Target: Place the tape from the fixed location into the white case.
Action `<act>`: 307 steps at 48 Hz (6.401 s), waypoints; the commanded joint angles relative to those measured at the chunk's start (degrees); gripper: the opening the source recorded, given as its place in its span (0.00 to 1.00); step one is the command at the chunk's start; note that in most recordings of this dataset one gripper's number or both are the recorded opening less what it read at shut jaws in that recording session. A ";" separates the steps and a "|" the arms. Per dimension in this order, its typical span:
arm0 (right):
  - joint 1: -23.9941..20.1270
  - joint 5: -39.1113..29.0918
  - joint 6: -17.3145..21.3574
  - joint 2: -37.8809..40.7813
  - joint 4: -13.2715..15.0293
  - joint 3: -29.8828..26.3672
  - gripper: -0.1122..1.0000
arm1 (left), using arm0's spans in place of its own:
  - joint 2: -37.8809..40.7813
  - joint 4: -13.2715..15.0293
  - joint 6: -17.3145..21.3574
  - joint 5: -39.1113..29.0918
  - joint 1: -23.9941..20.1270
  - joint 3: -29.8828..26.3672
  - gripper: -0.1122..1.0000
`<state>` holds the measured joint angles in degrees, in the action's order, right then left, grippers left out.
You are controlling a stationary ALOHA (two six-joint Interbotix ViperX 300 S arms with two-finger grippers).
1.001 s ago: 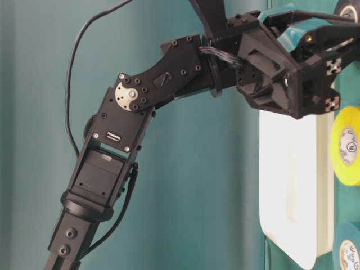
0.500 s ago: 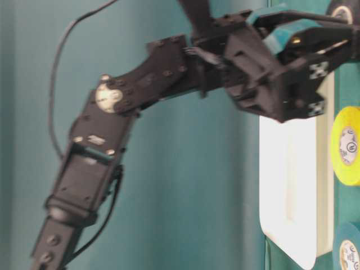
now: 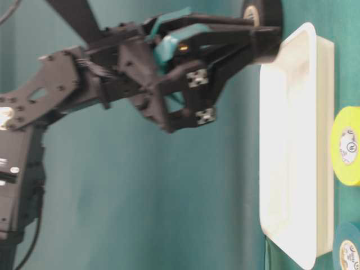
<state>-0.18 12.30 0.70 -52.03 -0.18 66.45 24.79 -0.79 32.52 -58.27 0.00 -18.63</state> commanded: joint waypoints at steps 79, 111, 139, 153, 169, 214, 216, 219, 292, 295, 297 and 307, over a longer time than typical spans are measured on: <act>-0.09 0.00 0.00 0.26 0.00 -1.32 0.10 | -4.57 0.00 -1.58 -13.10 -0.70 -15.38 0.30; -0.09 0.00 0.00 0.26 0.00 -1.58 0.10 | -5.01 0.00 -1.58 -12.39 -10.02 -15.56 0.30; -0.09 -0.09 0.00 0.26 0.00 -1.58 0.10 | -5.54 0.09 -2.29 -12.13 -11.34 -14.41 0.30; -0.09 -0.18 -0.18 0.18 0.18 -2.02 0.10 | -9.49 0.18 -4.66 -10.81 -14.33 -5.63 0.30; -0.09 -0.09 -0.26 0.26 0.18 -2.02 0.10 | -14.50 0.09 -5.36 -4.13 -16.44 5.10 0.30; -0.09 -0.09 -0.26 0.35 0.18 -2.02 0.10 | -15.03 0.18 -5.45 -1.49 -16.61 7.82 0.30; -0.09 -0.09 -0.18 0.35 0.18 -2.02 0.10 | -14.85 0.18 -5.45 -1.14 -16.61 8.35 0.30; -0.09 0.00 -0.26 0.44 0.18 -2.02 0.10 | -14.50 0.18 -5.45 -0.26 -16.79 9.67 0.30; -0.09 0.09 -0.26 0.97 0.26 -2.02 0.10 | -6.59 0.35 -6.94 17.93 -22.06 26.19 0.30; -0.09 0.09 -0.26 0.97 0.26 -2.02 0.10 | -6.59 0.35 -6.94 17.93 -22.06 26.19 0.33; -0.09 0.09 -0.26 1.05 0.26 -2.02 0.10 | -6.59 0.35 -6.94 17.93 -22.06 26.19 0.42; -0.09 0.09 -0.26 0.97 0.18 -2.11 0.10 | -6.68 0.35 -7.03 18.19 -22.06 26.10 0.93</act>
<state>-0.18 11.95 0.53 -51.33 0.00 66.01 19.60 -0.53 25.58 -40.52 -21.88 8.35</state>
